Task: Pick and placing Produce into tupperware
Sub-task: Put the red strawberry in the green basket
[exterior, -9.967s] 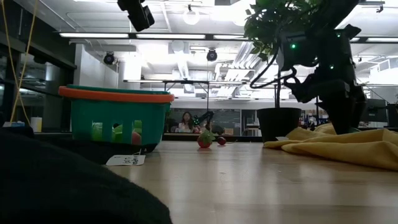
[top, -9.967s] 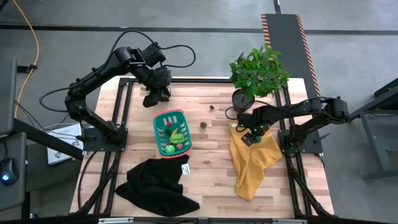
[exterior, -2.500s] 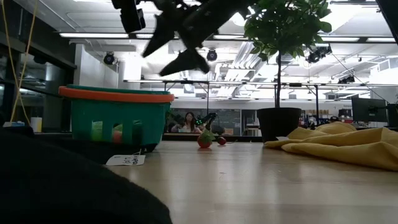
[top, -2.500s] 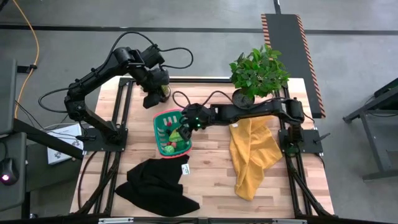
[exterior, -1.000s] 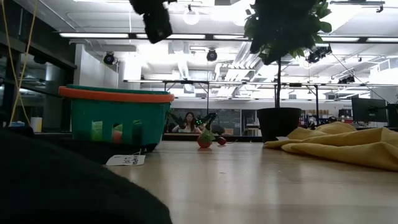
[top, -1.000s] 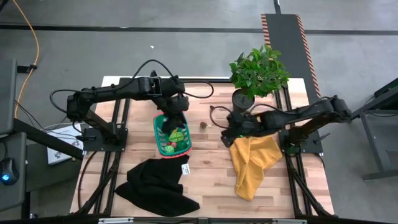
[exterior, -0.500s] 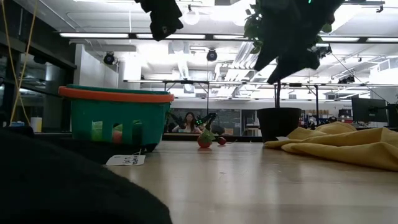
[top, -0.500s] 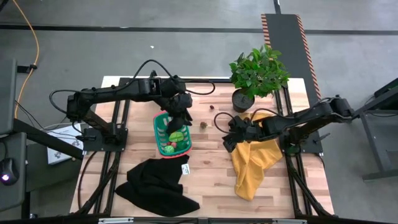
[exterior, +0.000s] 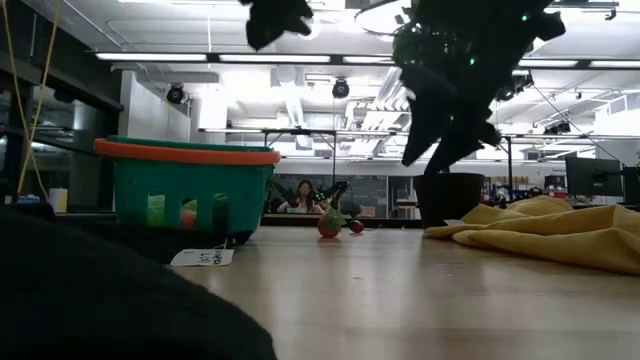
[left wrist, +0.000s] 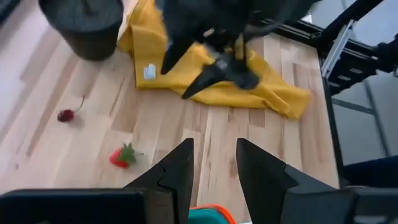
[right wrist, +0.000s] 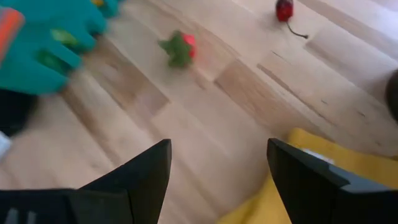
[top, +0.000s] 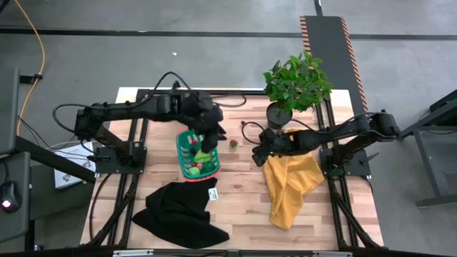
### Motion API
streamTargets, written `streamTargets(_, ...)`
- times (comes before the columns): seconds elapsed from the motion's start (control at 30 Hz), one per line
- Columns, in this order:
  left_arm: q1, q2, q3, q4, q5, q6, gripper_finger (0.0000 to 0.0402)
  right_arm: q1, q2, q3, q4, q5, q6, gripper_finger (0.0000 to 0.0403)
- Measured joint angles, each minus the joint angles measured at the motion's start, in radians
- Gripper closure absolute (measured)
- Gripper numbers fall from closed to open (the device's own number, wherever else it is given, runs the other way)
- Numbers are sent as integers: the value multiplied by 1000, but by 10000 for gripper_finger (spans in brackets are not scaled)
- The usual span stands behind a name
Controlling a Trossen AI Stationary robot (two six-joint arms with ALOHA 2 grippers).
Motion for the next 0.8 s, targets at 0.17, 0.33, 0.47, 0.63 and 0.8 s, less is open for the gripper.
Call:
streamTargets(0.17, -92, -19, 0, 38, -200, -3, 291, -12, 30, 0, -3, 93, -4, 149)
streamTargets(0.33, -129, -33, 0, 53, -310, -34, 291, -17, 55, 1, 83, 187, -10, 149)
streamTargets(0.47, -128, -53, 1, 49, -312, -53, 291, -23, 81, -53, 204, 194, 12, 149)
streamTargets(0.63, -128, -94, 0, 55, -342, -44, 291, -23, 82, -173, 446, 218, 90, 149)
streamTargets(0.8, -128, -140, 0, 50, -420, -5, 291, -23, 84, -208, 519, 253, 107, 149)
